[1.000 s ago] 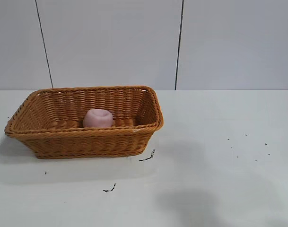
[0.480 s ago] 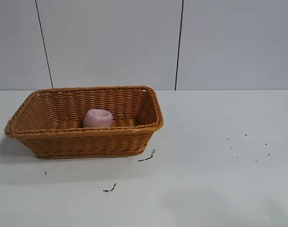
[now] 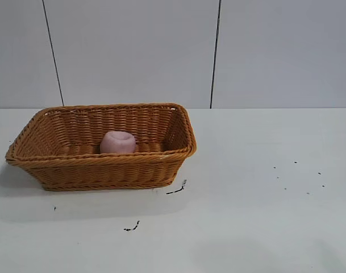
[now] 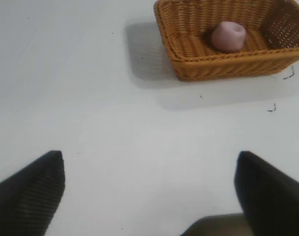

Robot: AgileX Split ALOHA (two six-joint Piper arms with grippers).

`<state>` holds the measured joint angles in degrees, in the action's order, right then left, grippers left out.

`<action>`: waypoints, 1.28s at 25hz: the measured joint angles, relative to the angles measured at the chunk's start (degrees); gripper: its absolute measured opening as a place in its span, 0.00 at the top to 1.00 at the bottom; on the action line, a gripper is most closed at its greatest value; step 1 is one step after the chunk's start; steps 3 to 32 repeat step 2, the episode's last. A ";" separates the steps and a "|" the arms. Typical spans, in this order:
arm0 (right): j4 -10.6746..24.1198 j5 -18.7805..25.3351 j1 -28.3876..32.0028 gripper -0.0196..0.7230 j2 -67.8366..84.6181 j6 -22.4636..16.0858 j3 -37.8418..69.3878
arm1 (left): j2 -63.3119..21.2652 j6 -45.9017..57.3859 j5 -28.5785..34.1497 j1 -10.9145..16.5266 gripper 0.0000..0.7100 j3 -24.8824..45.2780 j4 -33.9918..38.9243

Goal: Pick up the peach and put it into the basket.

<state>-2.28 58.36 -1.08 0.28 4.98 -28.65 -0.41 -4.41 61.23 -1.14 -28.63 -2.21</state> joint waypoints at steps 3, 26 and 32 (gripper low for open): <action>0.00 0.00 0.00 0.05 0.00 0.00 0.00 | 0.00 0.00 0.00 0.00 0.03 0.00 0.00; 0.00 0.00 0.00 0.05 0.00 0.00 0.00 | 0.00 0.00 0.00 0.00 0.03 0.00 0.00; 0.00 0.00 0.00 0.05 0.00 0.00 0.00 | 0.00 0.00 0.00 0.00 0.03 0.00 0.00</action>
